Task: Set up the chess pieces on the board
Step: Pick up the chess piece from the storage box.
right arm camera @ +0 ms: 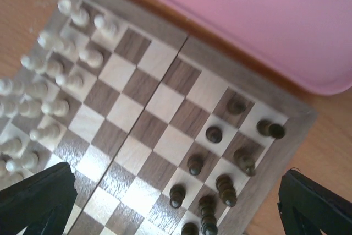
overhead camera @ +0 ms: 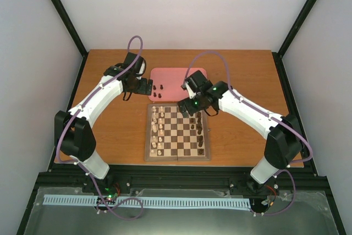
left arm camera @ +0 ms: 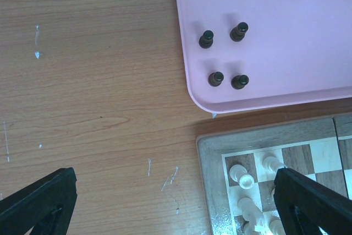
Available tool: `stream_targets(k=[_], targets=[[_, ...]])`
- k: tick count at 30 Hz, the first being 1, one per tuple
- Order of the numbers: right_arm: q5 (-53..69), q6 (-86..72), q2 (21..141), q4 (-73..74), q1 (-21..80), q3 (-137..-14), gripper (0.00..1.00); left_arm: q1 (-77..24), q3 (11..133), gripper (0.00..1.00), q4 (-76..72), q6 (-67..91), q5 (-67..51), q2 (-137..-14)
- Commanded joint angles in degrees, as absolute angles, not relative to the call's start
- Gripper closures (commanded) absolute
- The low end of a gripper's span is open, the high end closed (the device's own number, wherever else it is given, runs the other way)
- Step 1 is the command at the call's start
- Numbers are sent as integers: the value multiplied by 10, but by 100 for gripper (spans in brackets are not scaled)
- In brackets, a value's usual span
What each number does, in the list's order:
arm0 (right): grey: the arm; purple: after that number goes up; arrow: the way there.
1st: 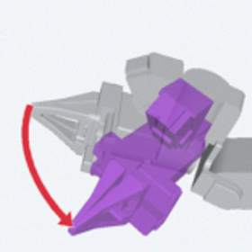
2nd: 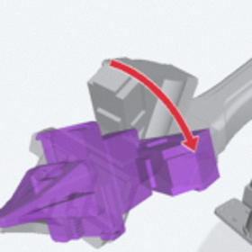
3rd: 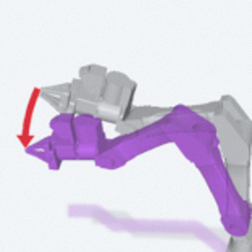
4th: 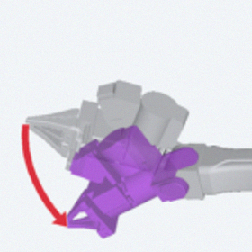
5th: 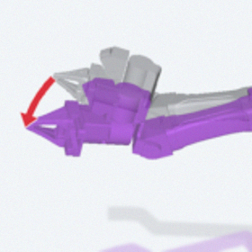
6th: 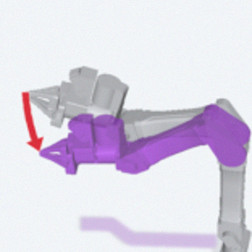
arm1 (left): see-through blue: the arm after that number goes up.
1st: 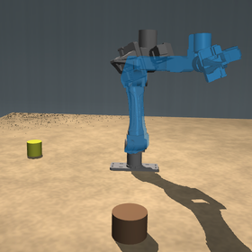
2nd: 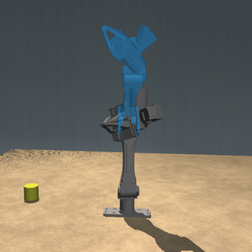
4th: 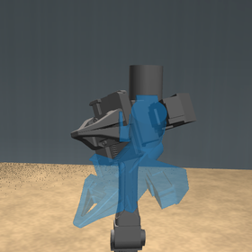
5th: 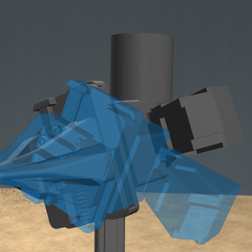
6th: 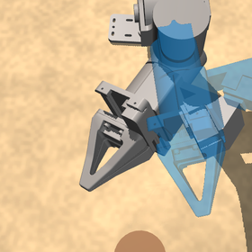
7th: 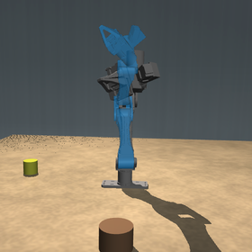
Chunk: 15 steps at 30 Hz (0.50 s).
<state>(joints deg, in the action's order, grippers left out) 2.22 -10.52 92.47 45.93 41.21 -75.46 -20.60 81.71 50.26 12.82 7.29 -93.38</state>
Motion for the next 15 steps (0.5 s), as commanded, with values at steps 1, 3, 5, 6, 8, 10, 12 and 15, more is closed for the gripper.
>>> stream_targets(k=[1,3,5,6,8,10,12,15], targets=[[-29,-106,917,481,408,-801,0,-210,844,0,509,133,72,-933],[-41,-104,926,483,401,-822,0,-210,852,0,512,129,61,-938],[-49,-102,938,481,388,-835,0,-211,861,3,516,128,43,-949],[-57,-102,945,482,381,-845,0,-211,865,6,518,130,34,-956],[-66,-98,957,483,362,-861,0,-216,874,9,517,134,24,-966],[-70,-97,967,479,337,-871,0,-220,877,11,505,138,19,-979],[-69,-96,976,475,317,-877,0,-221,883,14,497,144,12,-1000],[-72,-94,990,471,295,-888,0,-221,906,20,499,151,2,-1045]])
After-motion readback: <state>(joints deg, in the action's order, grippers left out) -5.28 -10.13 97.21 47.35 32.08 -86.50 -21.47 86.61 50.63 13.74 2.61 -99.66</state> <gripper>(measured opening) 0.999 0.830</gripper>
